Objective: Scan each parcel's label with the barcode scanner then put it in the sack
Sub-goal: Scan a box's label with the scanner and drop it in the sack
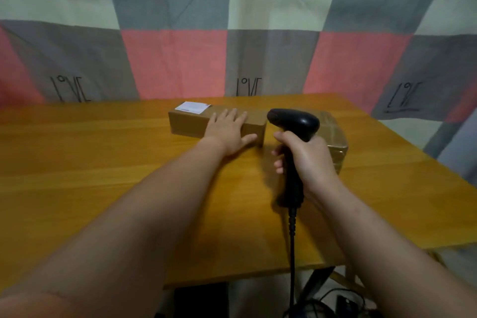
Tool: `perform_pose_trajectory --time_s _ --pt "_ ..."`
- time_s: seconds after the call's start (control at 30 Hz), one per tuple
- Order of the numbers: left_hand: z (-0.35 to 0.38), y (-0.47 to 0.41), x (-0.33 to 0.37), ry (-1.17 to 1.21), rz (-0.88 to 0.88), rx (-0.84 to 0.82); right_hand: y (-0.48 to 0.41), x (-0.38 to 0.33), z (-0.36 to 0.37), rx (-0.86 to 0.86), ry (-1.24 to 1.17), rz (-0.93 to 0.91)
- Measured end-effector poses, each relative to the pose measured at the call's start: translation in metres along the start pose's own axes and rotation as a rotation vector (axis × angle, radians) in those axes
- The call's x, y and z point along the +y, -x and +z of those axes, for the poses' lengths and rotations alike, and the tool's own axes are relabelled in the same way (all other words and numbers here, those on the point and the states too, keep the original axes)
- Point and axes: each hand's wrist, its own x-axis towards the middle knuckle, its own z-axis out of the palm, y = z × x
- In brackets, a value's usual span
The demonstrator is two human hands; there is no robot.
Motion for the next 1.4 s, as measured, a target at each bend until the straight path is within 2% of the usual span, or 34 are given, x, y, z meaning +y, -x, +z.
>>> perform_pose_trajectory --time_s 0.13,0.3,0.4,0.53,0.6,0.7,0.77,0.83,0.9,1.0,1.07,1.17,1.27,1.33,1.4 --pt "-0.002 0.016 -0.009 0.016 -0.005 0.059 -0.009 0.000 0.000 -0.009 -0.003 0.008" --pt "-0.011 0.082 -0.023 0.017 0.026 0.114 -0.001 0.000 0.018 -0.003 -0.076 0.066" --pt "-0.018 0.135 -0.035 0.120 0.083 0.108 0.014 -0.004 0.029 -0.026 -0.019 0.099" --pt "-0.031 0.203 -0.053 0.289 0.152 0.051 0.043 -0.004 0.046 -0.143 0.025 0.136" --pt "-0.036 0.229 -0.058 0.333 0.082 0.079 0.060 0.000 0.056 -0.229 0.003 0.173" --pt "-0.044 0.252 -0.058 0.324 -0.176 0.134 0.089 0.010 0.070 -0.382 -0.072 0.260" --pt "-0.050 0.261 -0.058 0.252 -0.318 0.081 0.103 0.016 0.078 -0.450 -0.083 0.276" --pt "-0.056 0.266 -0.061 0.228 -0.418 -0.012 0.111 0.019 0.082 -0.449 -0.075 0.255" --pt "-0.061 0.269 -0.063 0.253 -0.455 -0.051 0.112 0.021 0.084 -0.404 -0.089 0.240" --pt "-0.065 0.271 -0.061 0.267 -0.403 -0.078 0.111 0.023 0.088 -0.321 -0.124 0.242" --pt "-0.063 0.270 -0.057 0.309 -0.385 -0.089 0.112 0.024 0.092 -0.330 -0.186 0.267" --pt "-0.061 0.266 -0.056 0.345 -0.482 -0.033 0.119 0.025 0.101 -0.389 -0.234 0.310" --pt "-0.069 0.264 -0.061 0.324 -0.559 -0.053 0.121 0.032 0.106 -0.309 -0.190 0.295" --pt "-0.073 0.267 -0.067 0.510 -0.606 -0.001 0.122 0.036 0.104 -0.241 -0.188 0.307" --pt "-0.071 0.272 -0.070 0.958 -0.654 0.103 0.124 0.038 0.102 -0.222 -0.185 0.296"
